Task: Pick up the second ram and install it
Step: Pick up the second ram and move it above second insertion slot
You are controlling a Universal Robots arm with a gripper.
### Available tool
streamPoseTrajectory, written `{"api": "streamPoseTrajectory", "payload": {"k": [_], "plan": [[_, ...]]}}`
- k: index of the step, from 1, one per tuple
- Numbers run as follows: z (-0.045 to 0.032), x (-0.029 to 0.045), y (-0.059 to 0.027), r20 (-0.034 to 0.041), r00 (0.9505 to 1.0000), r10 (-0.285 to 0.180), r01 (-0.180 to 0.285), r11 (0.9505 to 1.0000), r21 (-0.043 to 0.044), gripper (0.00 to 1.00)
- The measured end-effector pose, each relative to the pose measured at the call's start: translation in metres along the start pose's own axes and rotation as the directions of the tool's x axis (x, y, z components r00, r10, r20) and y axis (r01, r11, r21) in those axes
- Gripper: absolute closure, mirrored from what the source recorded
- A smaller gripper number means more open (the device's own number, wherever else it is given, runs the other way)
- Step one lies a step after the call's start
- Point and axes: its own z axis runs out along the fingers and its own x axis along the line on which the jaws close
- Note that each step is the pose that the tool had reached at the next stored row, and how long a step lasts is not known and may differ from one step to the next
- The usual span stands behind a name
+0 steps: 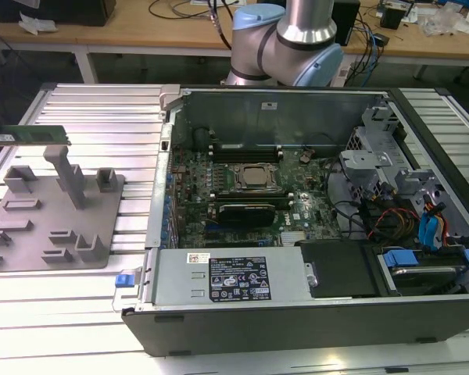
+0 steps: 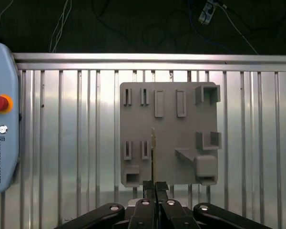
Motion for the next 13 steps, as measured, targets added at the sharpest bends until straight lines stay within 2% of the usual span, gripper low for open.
{"api": "streamPoseTrajectory", "payload": {"k": [6,8,13], "plan": [[-0.0009,0.0000,-0.0195,0.0000,1.0000,0.000,0.000,1.0000,0.0000,0.91],[-0.0015,0.0000,-0.0304,-0.0001,1.0000,0.000,0.000,1.0000,-0.0001,0.91],[-0.0022,0.0000,-0.0481,0.0000,1.0000,0.000,0.000,1.0000,0.0000,0.91]]}}
